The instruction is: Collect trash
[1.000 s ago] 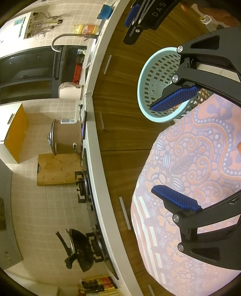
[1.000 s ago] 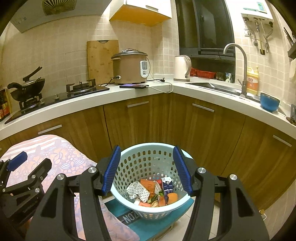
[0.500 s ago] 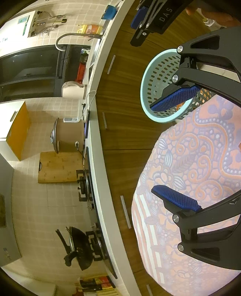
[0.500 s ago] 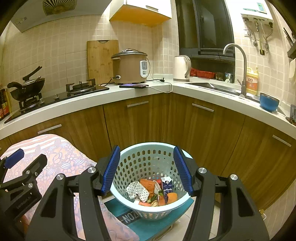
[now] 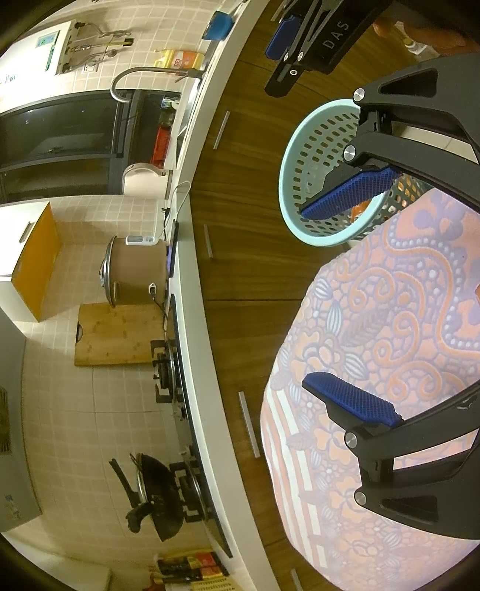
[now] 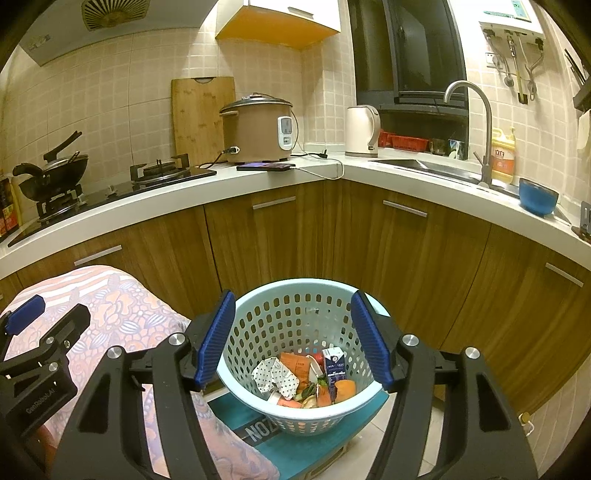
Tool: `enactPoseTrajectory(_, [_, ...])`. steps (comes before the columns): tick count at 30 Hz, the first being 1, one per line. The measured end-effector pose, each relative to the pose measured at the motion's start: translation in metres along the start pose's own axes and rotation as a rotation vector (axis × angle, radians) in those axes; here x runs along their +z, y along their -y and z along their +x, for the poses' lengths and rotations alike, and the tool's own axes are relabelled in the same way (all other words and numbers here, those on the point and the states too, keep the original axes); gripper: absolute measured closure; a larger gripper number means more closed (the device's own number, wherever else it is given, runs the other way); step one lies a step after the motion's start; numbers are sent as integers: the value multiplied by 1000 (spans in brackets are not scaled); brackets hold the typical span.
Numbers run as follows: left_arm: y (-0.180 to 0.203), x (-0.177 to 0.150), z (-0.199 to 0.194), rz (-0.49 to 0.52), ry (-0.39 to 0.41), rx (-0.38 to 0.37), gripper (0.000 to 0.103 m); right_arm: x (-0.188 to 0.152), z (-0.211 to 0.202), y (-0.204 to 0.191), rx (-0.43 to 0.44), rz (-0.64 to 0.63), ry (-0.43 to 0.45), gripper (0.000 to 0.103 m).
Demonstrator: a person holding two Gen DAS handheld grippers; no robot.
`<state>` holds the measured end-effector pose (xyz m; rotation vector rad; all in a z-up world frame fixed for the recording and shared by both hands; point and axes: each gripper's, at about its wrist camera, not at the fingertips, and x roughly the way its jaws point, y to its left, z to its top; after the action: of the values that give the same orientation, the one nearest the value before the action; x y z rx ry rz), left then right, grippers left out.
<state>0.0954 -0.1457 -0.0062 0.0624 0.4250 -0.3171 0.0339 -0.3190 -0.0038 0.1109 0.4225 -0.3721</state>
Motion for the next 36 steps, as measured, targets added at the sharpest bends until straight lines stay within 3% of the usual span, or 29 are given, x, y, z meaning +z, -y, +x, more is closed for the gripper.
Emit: enactPoseTrajectory(36, [1, -2, -1, 1, 4, -2, 12, -5, -2, -1, -3, 11, 6, 42])
